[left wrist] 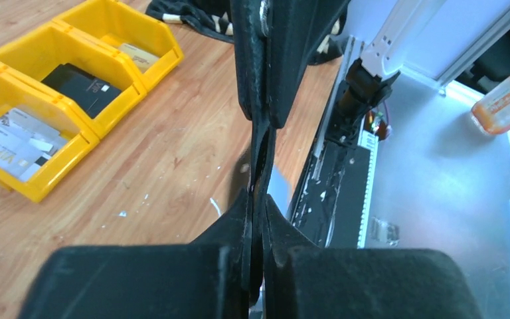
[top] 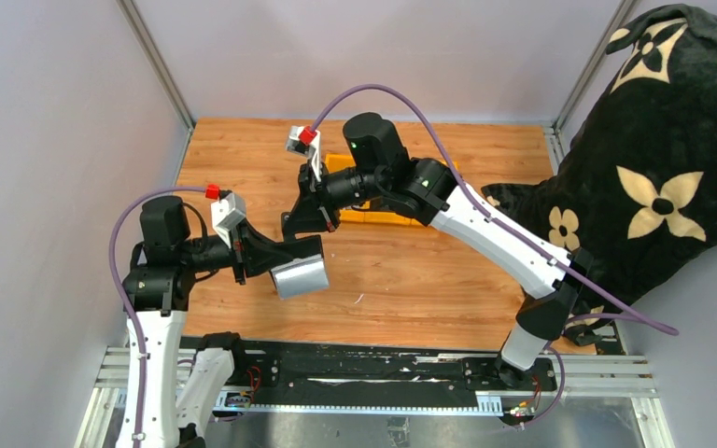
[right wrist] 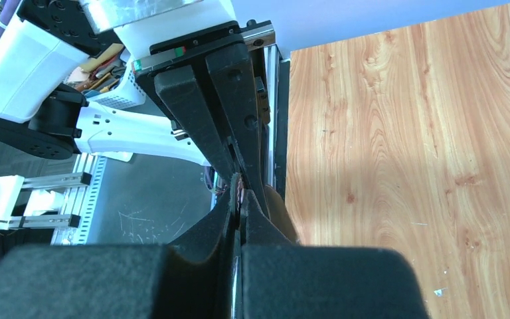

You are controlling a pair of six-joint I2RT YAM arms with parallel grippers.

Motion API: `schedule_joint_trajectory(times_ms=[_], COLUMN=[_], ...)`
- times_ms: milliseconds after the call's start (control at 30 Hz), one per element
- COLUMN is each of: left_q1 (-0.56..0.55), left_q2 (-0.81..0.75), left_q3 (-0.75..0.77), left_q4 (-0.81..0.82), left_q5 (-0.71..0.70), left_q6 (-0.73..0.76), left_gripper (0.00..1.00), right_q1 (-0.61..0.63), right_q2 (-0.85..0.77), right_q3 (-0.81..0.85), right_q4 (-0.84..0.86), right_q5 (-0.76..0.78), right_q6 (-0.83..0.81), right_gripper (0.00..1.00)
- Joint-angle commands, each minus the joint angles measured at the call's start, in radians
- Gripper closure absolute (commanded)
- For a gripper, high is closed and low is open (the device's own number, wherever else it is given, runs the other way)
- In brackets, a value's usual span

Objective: Take the credit cards out of the card holder
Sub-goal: Open the card holder.

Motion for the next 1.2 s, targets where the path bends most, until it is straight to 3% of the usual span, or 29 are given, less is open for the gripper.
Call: schedule_joint_trajectory(times_ms=[0, 33, 100, 167, 267, 433, 633, 733, 767, 800, 867, 1033, 1167], left_q1=[-0.004, -0.004, -0.005, -0.005, -0.004, -0.004, -0.005, -0.005, -0.005, -0.004, -0.004, -0.005, -0.004], left_q2=[-0.004, -0.003, 0.002, 0.009, 0.023, 0.064, 0.079, 0.075, 0.071, 0.07, 0.066, 0.053, 0.044], left_q3=[0.017, 0.023, 0.038, 0.057, 0.085, 0.135, 0.159, 0.16, 0.16, 0.158, 0.152, 0.114, 0.108], left_q4=[-0.006, -0.006, -0.006, -0.006, -0.006, -0.007, -0.007, -0.007, -0.007, -0.007, -0.008, -0.007, -0.007], left_q5=[-0.002, -0.01, -0.025, -0.016, 0.017, 0.054, 0.093, 0.087, 0.081, 0.07, 0.047, 0.042, 0.05], left_q6=[0.018, 0.018, 0.008, -0.01, -0.035, -0.095, -0.148, -0.159, -0.159, -0.16, -0.161, -0.171, -0.172], left_gripper=[1.0, 1.0, 1.0, 1.0, 1.0, 1.0, 1.0, 1.0, 1.0, 0.96, 0.78, 0.47, 0.5], right_q1=[-0.013, -0.019, -0.036, -0.06, -0.093, -0.102, -0.102, -0.101, -0.102, -0.102, -0.101, -0.118, -0.137], right_q2=[-0.015, -0.025, -0.046, -0.076, -0.14, -0.192, -0.15, -0.131, -0.127, -0.124, -0.123, -0.144, -0.152], right_q3=[0.025, 0.01, -0.029, -0.088, -0.229, -0.389, -0.398, -0.392, -0.392, -0.392, -0.394, -0.424, -0.458], right_q4=[0.072, 0.082, 0.104, 0.144, 0.225, 0.276, 0.353, 0.415, 0.432, 0.445, 0.455, 0.596, 0.728], right_q5=[-0.03, -0.036, -0.067, -0.093, -0.154, -0.169, -0.208, -0.246, -0.257, -0.268, -0.276, -0.285, -0.297], right_q6=[0.038, 0.042, 0.048, 0.052, 0.065, 0.032, 0.101, 0.161, 0.178, 0.193, 0.218, 0.333, 0.452], right_gripper=[0.94, 0.84, 0.53, 0.35, 0.27, 0.24, 0.36, 0.56, 0.68, 0.79, 0.99, 1.0, 1.0])
